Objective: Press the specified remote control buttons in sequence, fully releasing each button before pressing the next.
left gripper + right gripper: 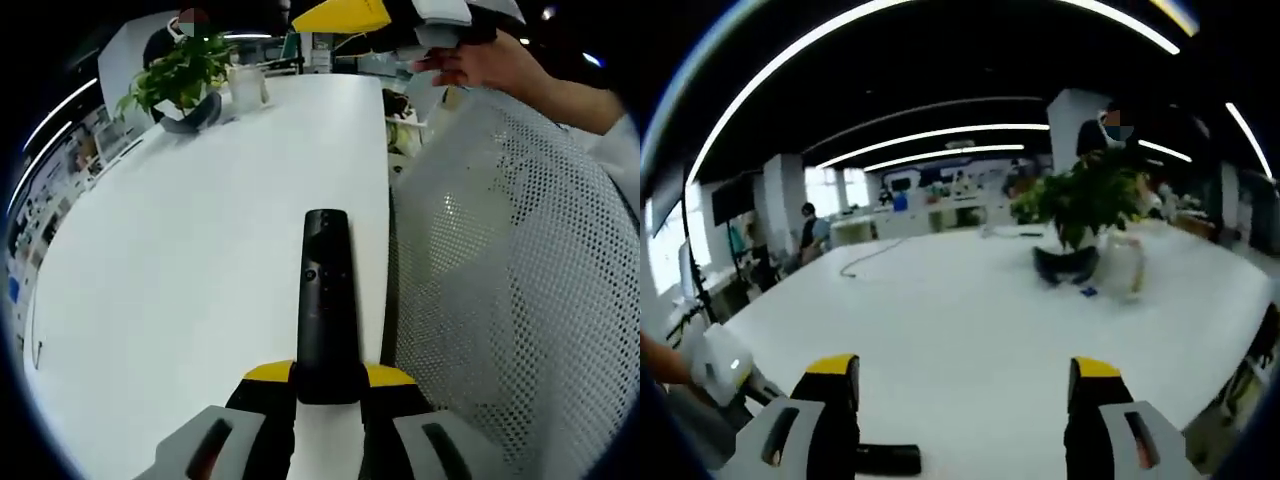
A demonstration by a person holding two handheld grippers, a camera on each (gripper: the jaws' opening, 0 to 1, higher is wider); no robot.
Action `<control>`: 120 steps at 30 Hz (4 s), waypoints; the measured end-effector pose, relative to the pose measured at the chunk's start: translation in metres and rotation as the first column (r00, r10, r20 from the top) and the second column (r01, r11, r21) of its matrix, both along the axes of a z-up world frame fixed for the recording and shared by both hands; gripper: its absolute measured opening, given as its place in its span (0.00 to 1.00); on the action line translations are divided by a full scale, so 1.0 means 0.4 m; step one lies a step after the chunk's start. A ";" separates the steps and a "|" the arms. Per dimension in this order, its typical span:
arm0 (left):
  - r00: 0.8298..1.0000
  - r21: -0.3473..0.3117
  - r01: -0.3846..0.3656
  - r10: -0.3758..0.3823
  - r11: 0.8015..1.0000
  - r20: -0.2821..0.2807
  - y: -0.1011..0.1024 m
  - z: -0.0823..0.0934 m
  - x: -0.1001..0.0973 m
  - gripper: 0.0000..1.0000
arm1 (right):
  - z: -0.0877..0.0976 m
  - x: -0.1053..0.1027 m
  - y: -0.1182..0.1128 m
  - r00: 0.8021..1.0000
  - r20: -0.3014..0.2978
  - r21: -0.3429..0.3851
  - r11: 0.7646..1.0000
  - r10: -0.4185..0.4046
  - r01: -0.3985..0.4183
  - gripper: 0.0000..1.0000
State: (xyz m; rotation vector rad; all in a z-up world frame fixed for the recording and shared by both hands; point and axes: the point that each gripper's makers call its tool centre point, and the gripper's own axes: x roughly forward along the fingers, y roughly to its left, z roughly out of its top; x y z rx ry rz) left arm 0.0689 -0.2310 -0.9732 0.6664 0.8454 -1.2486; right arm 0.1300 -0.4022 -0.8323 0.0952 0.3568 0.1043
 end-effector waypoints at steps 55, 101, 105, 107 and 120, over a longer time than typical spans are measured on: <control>0.984 0.111 -0.009 -0.011 0.994 0.177 0.073 0.075 0.320 0.22 | -0.116 -0.013 -0.008 0.981 -0.189 -0.077 0.995 0.046 -0.061 0.68; 0.971 0.278 0.062 -0.123 0.959 0.207 0.150 0.045 0.703 0.22 | -0.157 -0.024 -0.003 0.955 -0.289 -0.102 0.989 0.071 -0.104 0.56; 0.969 0.309 0.069 -0.138 0.948 0.206 0.164 0.031 0.728 0.22 | -0.160 -0.027 -0.003 0.952 -0.299 -0.108 0.988 0.071 -0.107 0.55; 0.968 0.322 0.066 -0.139 0.944 0.209 0.175 0.023 0.746 0.22 | -0.161 -0.027 -0.002 0.951 -0.300 -0.107 0.988 0.073 -0.109 0.55; 0.959 0.376 0.093 -0.185 0.922 0.216 0.202 0.001 0.804 0.23 | -0.169 -0.032 -0.002 0.944 -0.322 -0.112 0.987 0.071 -0.113 0.53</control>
